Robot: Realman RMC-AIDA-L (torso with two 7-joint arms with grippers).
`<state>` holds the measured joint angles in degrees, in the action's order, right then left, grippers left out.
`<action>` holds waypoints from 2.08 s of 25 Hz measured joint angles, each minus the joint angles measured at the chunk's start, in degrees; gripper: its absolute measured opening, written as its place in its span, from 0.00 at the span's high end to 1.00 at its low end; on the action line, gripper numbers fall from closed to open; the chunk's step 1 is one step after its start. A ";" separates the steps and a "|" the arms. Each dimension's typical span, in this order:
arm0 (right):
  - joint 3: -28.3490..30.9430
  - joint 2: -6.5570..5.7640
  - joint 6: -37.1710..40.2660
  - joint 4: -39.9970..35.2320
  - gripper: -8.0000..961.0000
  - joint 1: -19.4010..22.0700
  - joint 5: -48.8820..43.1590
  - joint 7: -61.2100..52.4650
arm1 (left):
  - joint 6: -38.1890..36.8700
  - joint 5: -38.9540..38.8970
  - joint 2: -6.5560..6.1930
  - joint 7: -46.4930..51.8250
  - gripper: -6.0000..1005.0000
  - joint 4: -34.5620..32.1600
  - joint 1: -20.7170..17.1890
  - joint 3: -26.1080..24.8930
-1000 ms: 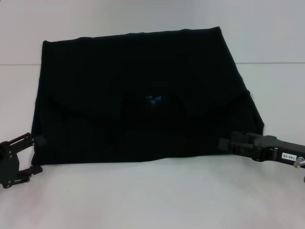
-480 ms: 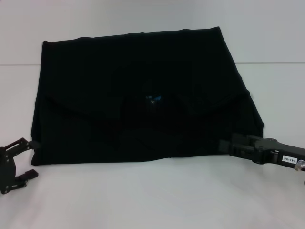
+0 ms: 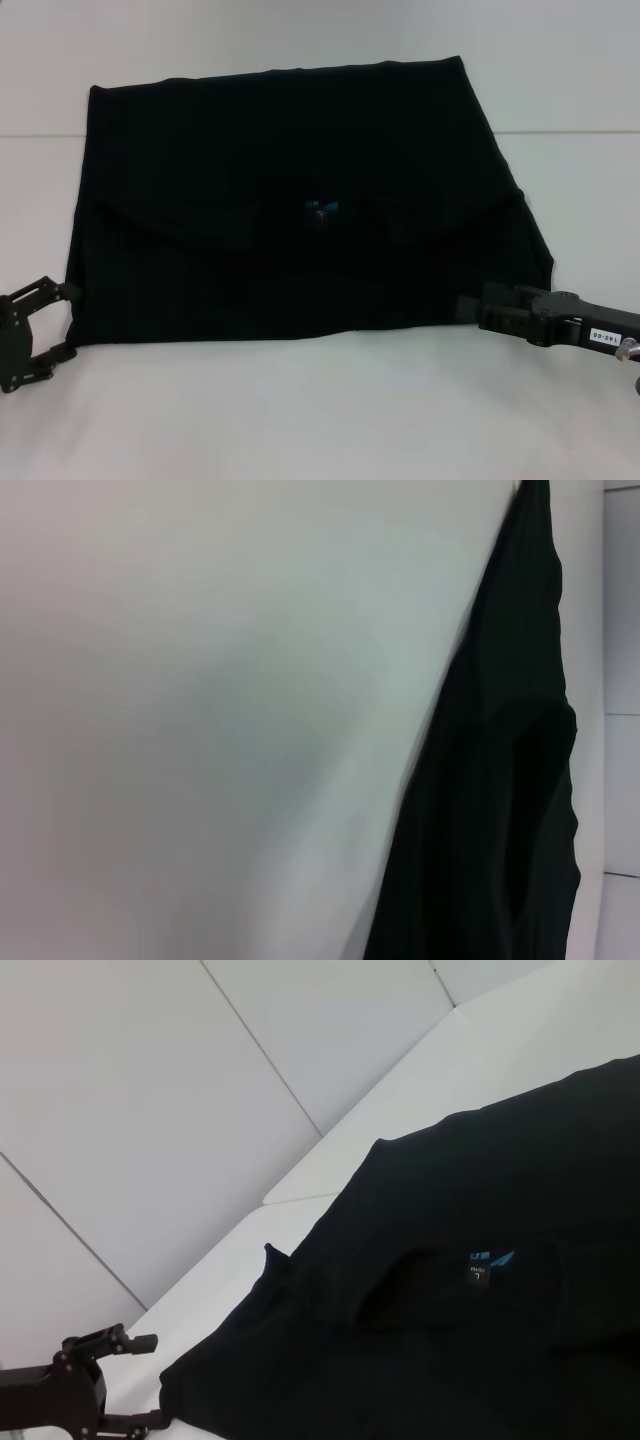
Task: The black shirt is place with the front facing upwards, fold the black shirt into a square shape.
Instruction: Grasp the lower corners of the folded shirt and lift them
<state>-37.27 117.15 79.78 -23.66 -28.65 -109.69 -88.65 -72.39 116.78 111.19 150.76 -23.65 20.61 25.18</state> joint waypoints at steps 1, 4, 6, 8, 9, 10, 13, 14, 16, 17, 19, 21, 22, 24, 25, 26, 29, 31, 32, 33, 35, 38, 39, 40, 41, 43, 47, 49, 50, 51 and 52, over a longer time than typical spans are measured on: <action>0.00 0.00 0.00 0.03 0.11 0.00 0.03 0.00 | 0.38 0.05 -0.01 0.01 0.09 0.00 0.22 0.14; 0.00 0.00 0.01 0.04 0.11 0.00 0.11 0.00 | 0.82 0.13 0.02 0.02 0.09 0.01 0.52 0.24; -0.03 0.02 0.02 0.03 0.11 0.00 0.11 0.01 | 1.12 0.18 0.03 0.02 0.09 0.05 0.73 0.30; -0.07 0.07 0.03 0.01 0.11 0.00 0.12 0.02 | 1.57 0.27 0.06 -0.02 0.09 0.10 1.08 0.34; -0.09 0.08 0.03 0.01 0.11 0.00 0.14 0.02 | 1.75 0.33 0.08 -0.04 0.09 0.11 1.27 0.35; -0.09 0.09 0.03 0.01 0.11 0.00 0.15 0.02 | 1.94 0.39 0.11 -0.06 0.09 0.11 1.49 0.37; -0.07 0.09 0.03 0.01 0.11 0.00 0.21 0.03 | 2.37 0.55 0.16 -0.15 0.09 0.12 2.23 0.69; -0.07 0.09 0.03 0.01 0.11 0.00 0.21 0.04 | 2.44 0.58 0.16 -0.16 0.09 0.13 2.39 0.83; -0.05 0.09 0.03 0.01 0.11 0.00 0.21 0.04 | 2.54 0.63 0.17 -0.19 0.09 0.14 3.00 1.54; -0.05 0.09 0.03 0.01 0.11 0.00 0.21 0.05 | 2.55 0.64 0.17 -0.21 0.09 0.14 3.28 1.96; -0.03 0.09 0.03 0.01 0.11 0.00 0.21 0.06 | 2.62 0.65 0.17 -0.31 0.09 0.15 3.59 2.45; -0.02 0.09 0.03 0.02 0.11 0.00 0.21 0.06 | 2.75 0.64 0.17 -0.49 0.09 0.15 3.79 2.55; -0.01 0.09 0.03 0.01 0.11 0.00 0.21 0.05 | 2.83 0.63 0.17 -0.58 0.09 0.08 3.91 2.55; 0.01 0.12 0.03 0.00 0.11 0.00 0.21 0.06 | 2.95 0.62 0.14 -0.60 0.10 -0.07 4.06 2.62; 0.02 0.14 0.03 -0.01 0.11 -0.01 0.21 0.06 | 2.97 0.62 0.08 -0.60 0.10 -0.10 4.16 2.74; 0.04 0.15 0.03 -0.01 0.11 -0.03 0.20 0.06 | 2.98 0.62 -0.11 -0.68 0.10 -0.21 4.41 3.11; 0.09 0.16 0.04 -0.03 0.11 -0.09 0.19 0.06 | 3.12 0.62 -0.18 -0.79 0.20 -0.38 4.62 3.35; 0.13 0.17 0.40 -0.06 0.11 -0.16 0.18 0.06 | 3.35 0.62 -0.18 -0.80 0.26 -0.41 4.74 3.36; 0.13 0.17 0.40 -0.06 0.11 -0.16 0.18 0.06 | 3.43 0.62 -0.18 -0.81 0.29 -0.41 4.79 3.37; 0.15 0.17 0.44 -0.06 0.11 -0.16 0.18 0.06 | 3.56 0.63 -0.17 -0.82 0.33 -0.42 4.86 3.38; 0.23 0.18 0.45 -0.07 0.11 -0.12 0.18 0.06 | 3.86 0.66 -0.10 -0.84 0.40 -0.43 4.93 3.39; 0.33 0.18 0.44 -0.07 0.11 -0.09 0.20 0.05 | 4.15 0.66 0.01 -0.97 0.50 -0.44 4.95 3.39; 0.38 0.18 0.42 -0.07 0.11 -0.09 0.20 0.05 | 4.16 0.66 0.02 -1.04 0.52 -0.43 4.95 3.39; 0.41 0.18 0.38 -0.07 0.11 -0.10 0.20 0.05 | 4.16 0.66 0.03 -1.16 0.54 -0.43 4.96 3.38; 0.43 0.18 0.31 -0.07 0.11 -0.13 0.21 0.05 | 4.16 0.66 0.03 -1.28 0.57 -0.40 4.96 3.35; 0.47 0.18 0.15 -0.07 0.11 -0.25 0.23 0.02 | 4.16 0.66 0.07 -1.42 0.61 -0.34 4.96 3.29; 0.60 0.18 0.11 -0.07 0.11 -0.48 0.26 -0.30 | 4.16 0.65 0.15 -1.44 0.69 -0.30 4.96 3.35; 0.65 0.08 0.11 -0.07 0.11 -0.56 0.27 -0.73 | 4.16 0.61 0.15 -1.44 0.74 -0.29 4.96 3.38; 0.65 -0.08 0.11 -0.11 0.11 -0.58 0.27 -1.36 | 4.16 0.59 0.15 -1.47 0.80 -0.28 4.97 3.38; 0.66 -0.31 0.11 -0.33 0.11 -0.61 0.28 -2.11 | 4.16 0.59 0.15 -1.53 0.86 -0.27 4.96 3.38; 0.59 -0.64 0.22 -0.94 0.11 -0.67 0.20 -3.68 | 4.16 0.55 0.15 -1.69 0.91 -0.25 4.96 3.38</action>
<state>-36.68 116.51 80.00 -24.61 -29.32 -109.49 -92.33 -68.23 117.34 111.35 149.07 -23.90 25.58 28.56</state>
